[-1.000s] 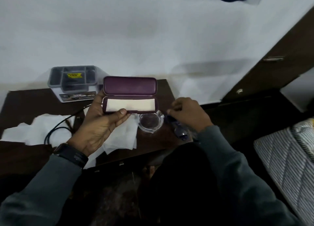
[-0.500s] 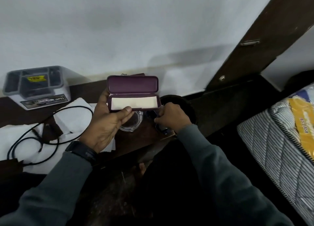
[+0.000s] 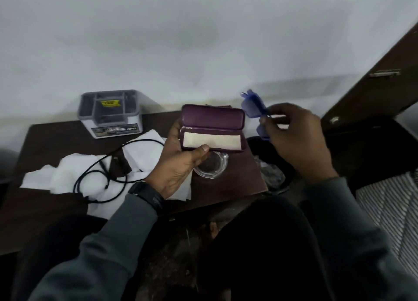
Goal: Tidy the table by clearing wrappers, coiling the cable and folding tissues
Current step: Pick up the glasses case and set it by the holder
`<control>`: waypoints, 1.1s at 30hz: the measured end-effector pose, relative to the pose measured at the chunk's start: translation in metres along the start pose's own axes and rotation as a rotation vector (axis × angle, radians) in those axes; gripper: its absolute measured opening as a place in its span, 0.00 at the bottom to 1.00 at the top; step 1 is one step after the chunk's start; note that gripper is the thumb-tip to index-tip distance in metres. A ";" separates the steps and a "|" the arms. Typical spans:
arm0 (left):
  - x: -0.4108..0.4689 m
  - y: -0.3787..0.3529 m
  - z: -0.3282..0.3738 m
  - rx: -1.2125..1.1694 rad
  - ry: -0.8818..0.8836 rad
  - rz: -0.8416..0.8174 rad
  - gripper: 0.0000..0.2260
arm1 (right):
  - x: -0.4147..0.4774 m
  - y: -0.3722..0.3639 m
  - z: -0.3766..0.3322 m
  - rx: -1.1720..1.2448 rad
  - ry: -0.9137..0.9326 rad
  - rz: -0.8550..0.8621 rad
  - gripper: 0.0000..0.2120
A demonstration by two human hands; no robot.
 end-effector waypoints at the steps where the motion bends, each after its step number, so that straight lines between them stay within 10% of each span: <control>1: -0.001 0.001 0.001 0.000 -0.005 -0.002 0.36 | 0.001 -0.009 -0.019 0.016 0.073 -0.063 0.04; 7: -0.017 0.026 0.019 0.005 -0.055 0.016 0.36 | -0.006 -0.105 -0.058 -0.308 0.289 -0.491 0.12; 20: -0.079 0.148 0.043 0.114 -0.142 0.251 0.32 | -0.049 -0.219 -0.120 -0.251 0.438 -0.687 0.12; 27: -0.086 0.171 0.042 0.061 -0.143 0.288 0.34 | -0.055 -0.233 -0.132 -0.197 0.513 -0.674 0.17; 33: -0.086 0.172 0.040 0.025 -0.127 0.251 0.34 | -0.012 -0.202 -0.125 0.032 0.394 -0.330 0.16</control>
Point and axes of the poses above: each hand's wrist, its own x-axis towards the middle knuckle, its own y-axis out of the back of the hand, z = x × y, the point moved 7 cm from there along x, towards the middle knuckle, and after that the axes turned 15 degrees about x, right-handed, at the moved point
